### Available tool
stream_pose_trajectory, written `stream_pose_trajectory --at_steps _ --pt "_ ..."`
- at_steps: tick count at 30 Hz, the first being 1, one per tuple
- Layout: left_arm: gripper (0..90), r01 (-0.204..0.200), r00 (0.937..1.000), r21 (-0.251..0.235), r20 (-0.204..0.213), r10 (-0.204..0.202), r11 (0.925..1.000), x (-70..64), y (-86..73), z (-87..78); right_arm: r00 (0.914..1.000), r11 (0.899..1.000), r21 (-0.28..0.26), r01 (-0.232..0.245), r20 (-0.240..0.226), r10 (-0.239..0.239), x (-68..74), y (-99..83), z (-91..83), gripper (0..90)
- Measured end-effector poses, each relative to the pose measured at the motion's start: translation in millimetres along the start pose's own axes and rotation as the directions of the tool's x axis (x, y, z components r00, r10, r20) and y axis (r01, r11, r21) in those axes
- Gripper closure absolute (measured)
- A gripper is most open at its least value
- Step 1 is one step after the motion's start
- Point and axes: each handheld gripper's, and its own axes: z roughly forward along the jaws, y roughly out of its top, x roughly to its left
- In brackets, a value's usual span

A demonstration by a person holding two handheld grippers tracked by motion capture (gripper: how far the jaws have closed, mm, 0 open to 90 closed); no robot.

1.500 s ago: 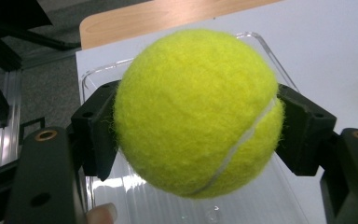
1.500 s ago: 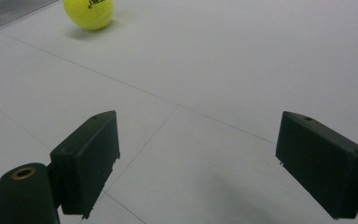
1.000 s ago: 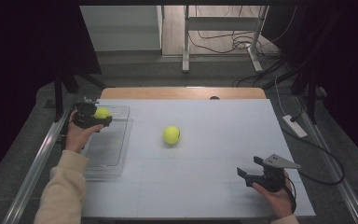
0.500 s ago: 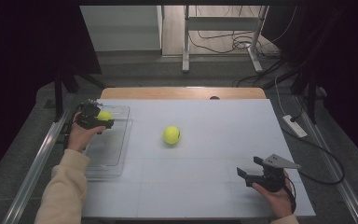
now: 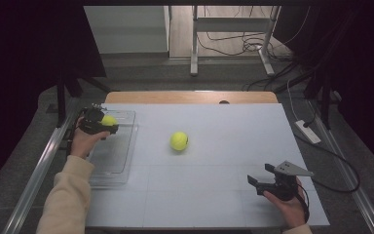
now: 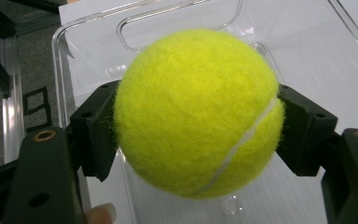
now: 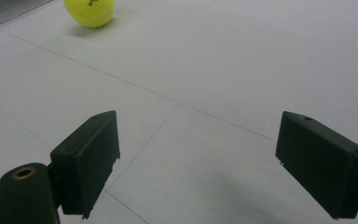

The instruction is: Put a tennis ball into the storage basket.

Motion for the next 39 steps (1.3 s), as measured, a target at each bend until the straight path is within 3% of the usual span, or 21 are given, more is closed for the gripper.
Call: stream_pose_trajectory --at_steps 3,6,15,23,25,29,34,36,39 --pt "24.6 0.01 0.9999 -0.021 0.002 -0.01 0.9997 0.6 0.0 -2.7 1.0 1.0 -0.001 -0.001 0.0 0.001 -0.1 0.2 0.2 13.4" --pt "17.2 0.03 0.9995 -0.062 0.011 -0.029 0.9976 -1.6 0.8 -10.2 1.0 1.0 0.0 -0.002 0.0 0.002 -0.1 0.0 0.0 13.3" --pt "15.0 0.004 0.999 -0.162 0.044 0.003 0.9868 -13.9 0.0 -32.2 1.0 1.0 -0.002 -0.002 0.002 0.002 -0.1 0.1 -0.9 13.3" --pt "15.3 0.003 0.9924 -0.248 0.12 0.028 0.9688 -23.0 -12.8 -51.3 1.0 1.0 -0.004 -0.003 0.005 0.003 -0.3 0.4 -1.2 13.3" --pt "15.6 0.007 0.9868 -0.275 0.158 0.037 0.9614 -25.6 -17.0 -56.6 1.0 1.0 -0.004 -0.003 0.004 0.003 -0.1 0.5 -1.0 13.3" --pt "15.7 -0.003 0.9803 -0.302 0.188 0.062 0.9534 -29.1 -21.8 -61.7 1.0 1.0 -0.004 0.0 0.005 0.0 0.0 0.6 -0.8 13.3" --pt "15.9 0.002 0.9628 -0.352 0.254 0.094 0.9359 -34.6 -30.2 -70.4 0.9999 1.0 -0.005 -0.007 0.01 0.007 -2.5 0.6 -1.8 13.3" --pt "15.9 0.0 0.9599 -0.358 0.262 0.1 0.9336 -35.9 -31.3 -71.7 0.9999 1.0 -0.005 -0.007 0.012 0.007 -2.9 0.7 -1.8 13.3" --pt "15.3 -0.024 0.9475 -0.37 0.288 0.139 0.9289 -43.4 -33.9 -76.5 0.9999 1.0 -0.008 -0.013 0.01 0.013 -4.0 1.3 -1.2 13.3"
